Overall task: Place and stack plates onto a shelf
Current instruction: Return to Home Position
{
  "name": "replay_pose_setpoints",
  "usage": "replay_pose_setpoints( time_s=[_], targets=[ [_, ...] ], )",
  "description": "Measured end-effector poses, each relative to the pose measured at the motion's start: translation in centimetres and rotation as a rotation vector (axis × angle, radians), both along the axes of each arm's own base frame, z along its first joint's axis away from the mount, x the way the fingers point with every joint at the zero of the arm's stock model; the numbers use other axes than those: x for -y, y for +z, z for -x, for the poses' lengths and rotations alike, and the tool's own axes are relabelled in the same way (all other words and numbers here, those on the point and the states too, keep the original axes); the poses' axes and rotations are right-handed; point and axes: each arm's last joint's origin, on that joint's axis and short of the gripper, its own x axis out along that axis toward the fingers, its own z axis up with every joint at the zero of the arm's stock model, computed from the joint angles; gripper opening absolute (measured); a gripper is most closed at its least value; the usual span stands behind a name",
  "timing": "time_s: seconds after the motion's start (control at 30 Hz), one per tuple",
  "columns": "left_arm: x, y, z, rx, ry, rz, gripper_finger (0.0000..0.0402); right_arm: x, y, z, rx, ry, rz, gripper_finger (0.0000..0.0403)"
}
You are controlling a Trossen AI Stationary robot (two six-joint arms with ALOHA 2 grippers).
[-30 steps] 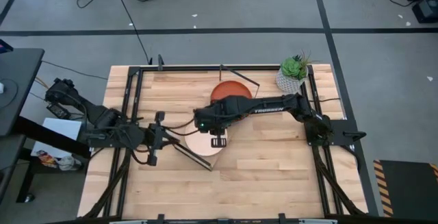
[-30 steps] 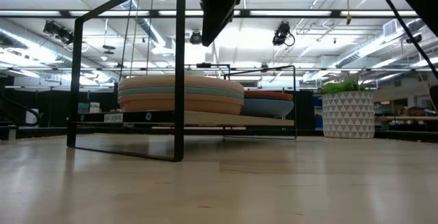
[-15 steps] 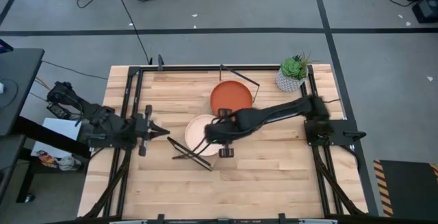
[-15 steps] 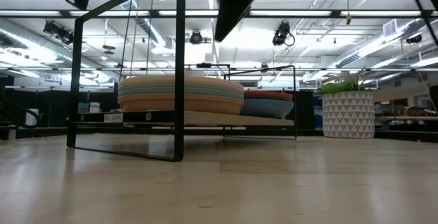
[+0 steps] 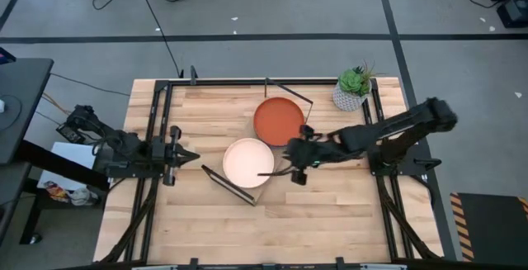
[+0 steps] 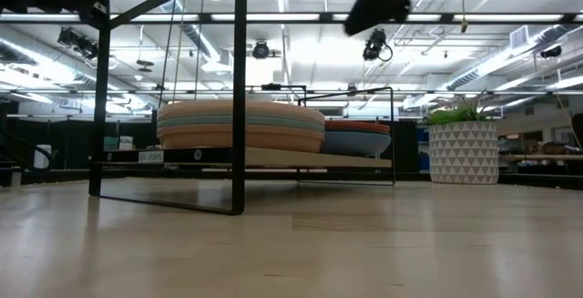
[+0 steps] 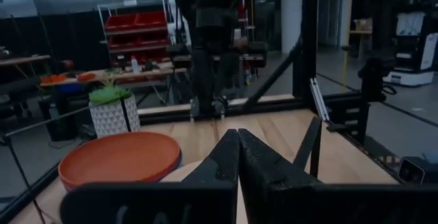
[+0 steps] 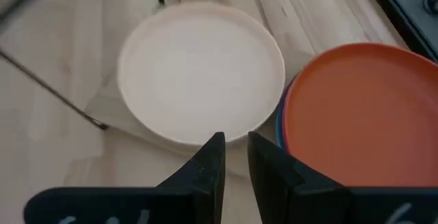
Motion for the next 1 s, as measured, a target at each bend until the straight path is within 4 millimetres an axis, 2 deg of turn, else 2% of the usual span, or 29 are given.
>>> replay_pose_setpoints(
  time_s=[0.3,0.5,0.77,1.0],
  targets=[
    [-0.4,-2.1,0.6,0.026,0.019,0.015,0.0006,1.0,-3.3,7.3,0.212,-0.071,-0.059,0.0070],
    [-0.3,-3.9,0.5,0.002,0.018,0.043,0.0007,1.9,-5.8,11.0,0.355,-0.077,-0.062,0.0070],
    [-0.3,-4.4,0.4,-0.002,0.018,0.050,0.0007,3.6,-8.1,14.9,0.466,-0.073,-0.058,0.0069],
    [-0.3,-4.7,0.4,-0.035,0.025,-0.075,0.0007,4.7,-9.2,16.7,0.620,-0.089,-0.062,0.0061]
  ],
)
